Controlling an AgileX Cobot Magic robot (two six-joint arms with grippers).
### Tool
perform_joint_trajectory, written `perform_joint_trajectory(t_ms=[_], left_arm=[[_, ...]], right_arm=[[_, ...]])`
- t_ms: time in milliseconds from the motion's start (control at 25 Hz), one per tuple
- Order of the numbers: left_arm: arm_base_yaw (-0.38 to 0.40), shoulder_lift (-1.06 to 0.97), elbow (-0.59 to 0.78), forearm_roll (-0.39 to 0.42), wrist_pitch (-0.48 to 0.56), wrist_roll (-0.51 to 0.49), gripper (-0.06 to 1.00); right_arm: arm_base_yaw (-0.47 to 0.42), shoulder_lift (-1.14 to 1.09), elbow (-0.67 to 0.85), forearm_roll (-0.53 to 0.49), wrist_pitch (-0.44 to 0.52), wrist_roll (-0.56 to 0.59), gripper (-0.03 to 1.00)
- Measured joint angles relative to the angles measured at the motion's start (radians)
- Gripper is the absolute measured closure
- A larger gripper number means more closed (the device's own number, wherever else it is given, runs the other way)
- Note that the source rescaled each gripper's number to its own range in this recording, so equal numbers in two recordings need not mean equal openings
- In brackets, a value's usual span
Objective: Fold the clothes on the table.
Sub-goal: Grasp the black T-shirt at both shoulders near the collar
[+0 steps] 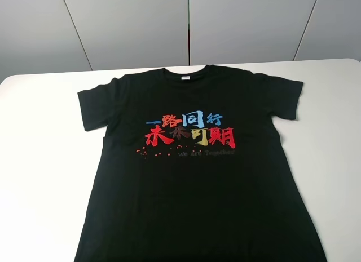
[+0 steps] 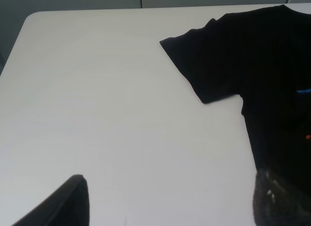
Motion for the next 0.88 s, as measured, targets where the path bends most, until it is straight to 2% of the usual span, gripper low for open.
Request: perform_joint_trajectory(t_ms=[880], left_arm=[[0.000, 0.000, 0.000, -0.002, 0.000, 0.000, 0.02]], right_arm=[[0.000, 0.000, 0.000, 0.000, 0.000, 0.000, -0.03]])
